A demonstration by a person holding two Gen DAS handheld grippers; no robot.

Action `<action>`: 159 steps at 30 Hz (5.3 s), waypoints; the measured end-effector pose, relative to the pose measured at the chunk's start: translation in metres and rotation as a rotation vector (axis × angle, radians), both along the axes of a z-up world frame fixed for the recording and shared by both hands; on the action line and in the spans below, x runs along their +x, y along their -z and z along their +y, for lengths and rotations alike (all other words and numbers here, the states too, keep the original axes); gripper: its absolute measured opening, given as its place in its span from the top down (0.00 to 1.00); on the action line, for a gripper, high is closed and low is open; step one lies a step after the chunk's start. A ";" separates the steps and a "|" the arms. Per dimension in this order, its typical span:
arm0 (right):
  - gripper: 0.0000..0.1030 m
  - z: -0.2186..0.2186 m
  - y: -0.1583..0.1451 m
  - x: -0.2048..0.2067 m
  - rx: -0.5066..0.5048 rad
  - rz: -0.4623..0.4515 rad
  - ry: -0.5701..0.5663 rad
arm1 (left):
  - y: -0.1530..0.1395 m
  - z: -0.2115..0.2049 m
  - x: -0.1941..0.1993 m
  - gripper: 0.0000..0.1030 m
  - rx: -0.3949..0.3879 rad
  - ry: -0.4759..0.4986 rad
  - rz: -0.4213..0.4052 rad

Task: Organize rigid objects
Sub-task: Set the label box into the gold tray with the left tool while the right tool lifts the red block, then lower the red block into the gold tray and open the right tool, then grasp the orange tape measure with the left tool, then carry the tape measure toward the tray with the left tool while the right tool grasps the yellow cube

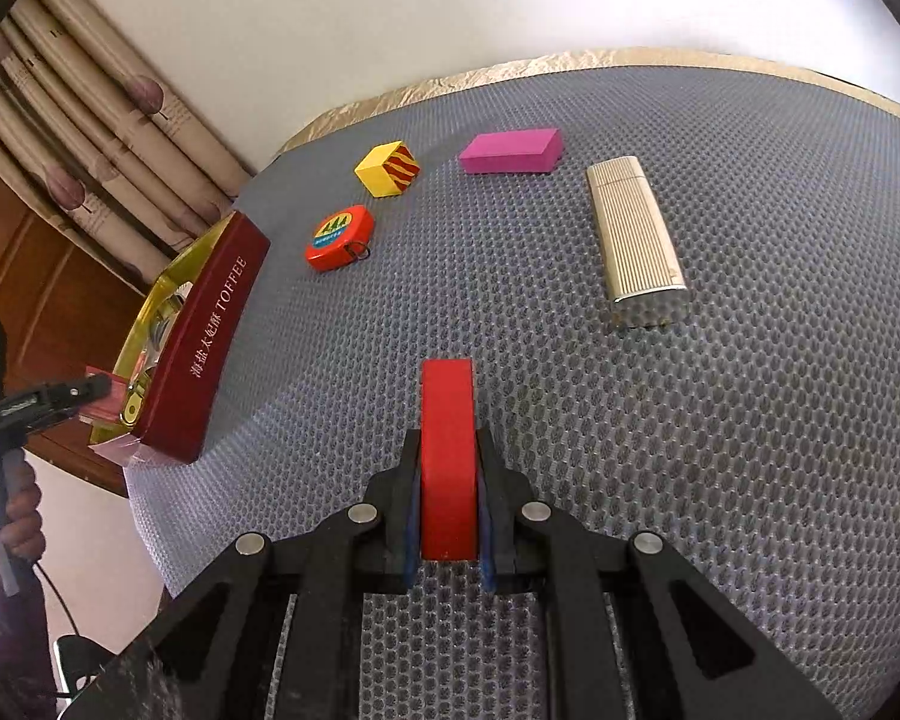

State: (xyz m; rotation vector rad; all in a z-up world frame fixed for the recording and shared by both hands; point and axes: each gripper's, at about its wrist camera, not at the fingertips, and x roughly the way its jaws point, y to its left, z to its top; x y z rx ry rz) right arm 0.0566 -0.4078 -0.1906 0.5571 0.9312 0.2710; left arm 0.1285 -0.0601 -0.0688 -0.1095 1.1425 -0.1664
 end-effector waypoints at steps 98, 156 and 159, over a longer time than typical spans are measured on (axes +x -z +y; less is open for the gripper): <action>0.07 -0.127 0.012 -0.029 -0.535 0.119 0.517 | -0.050 -0.045 -0.096 0.48 0.098 0.043 -0.320; 0.01 -0.124 0.016 -0.021 -0.374 0.069 0.409 | -0.023 -0.096 -0.035 0.54 -0.116 0.112 -0.034; 0.01 -0.118 -0.003 -0.030 -0.407 -0.011 0.449 | -0.038 -0.040 -0.046 0.54 -0.072 0.022 -0.085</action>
